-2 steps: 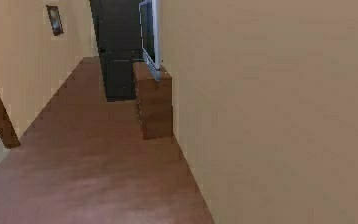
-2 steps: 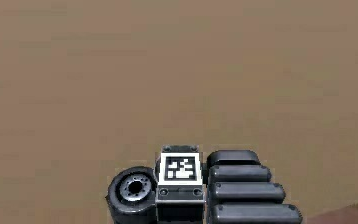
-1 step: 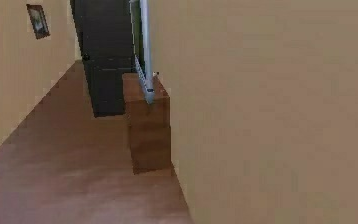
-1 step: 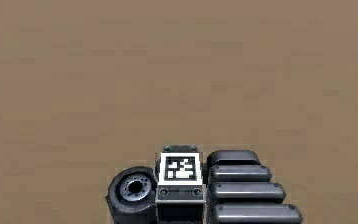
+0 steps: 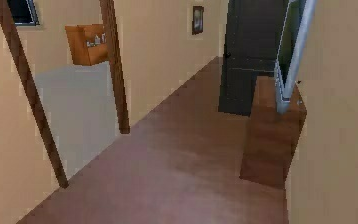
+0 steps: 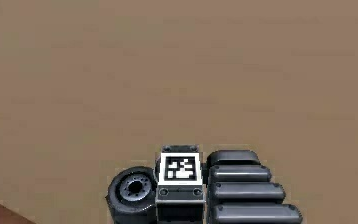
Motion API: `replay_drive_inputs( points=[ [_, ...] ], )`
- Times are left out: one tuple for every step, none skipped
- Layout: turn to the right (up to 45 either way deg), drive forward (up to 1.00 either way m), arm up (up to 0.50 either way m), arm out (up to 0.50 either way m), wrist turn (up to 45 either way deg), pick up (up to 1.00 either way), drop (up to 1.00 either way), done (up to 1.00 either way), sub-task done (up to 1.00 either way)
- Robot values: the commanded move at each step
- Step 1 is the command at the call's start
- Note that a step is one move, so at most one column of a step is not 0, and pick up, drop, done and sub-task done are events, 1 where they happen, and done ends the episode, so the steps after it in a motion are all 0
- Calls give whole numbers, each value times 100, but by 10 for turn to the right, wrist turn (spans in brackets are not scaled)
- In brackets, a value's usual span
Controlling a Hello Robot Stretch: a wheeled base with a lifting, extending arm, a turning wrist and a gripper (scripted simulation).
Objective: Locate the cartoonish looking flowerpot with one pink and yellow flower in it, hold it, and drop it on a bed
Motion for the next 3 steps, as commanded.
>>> replay_drive_inputs(
  points=[
    [0,100,0,0,0,0,0,0,0],
    [0,100,0,0,0,0,0,0,0],
    [0,90,0,0,0,0,0,0,0]
  ],
)
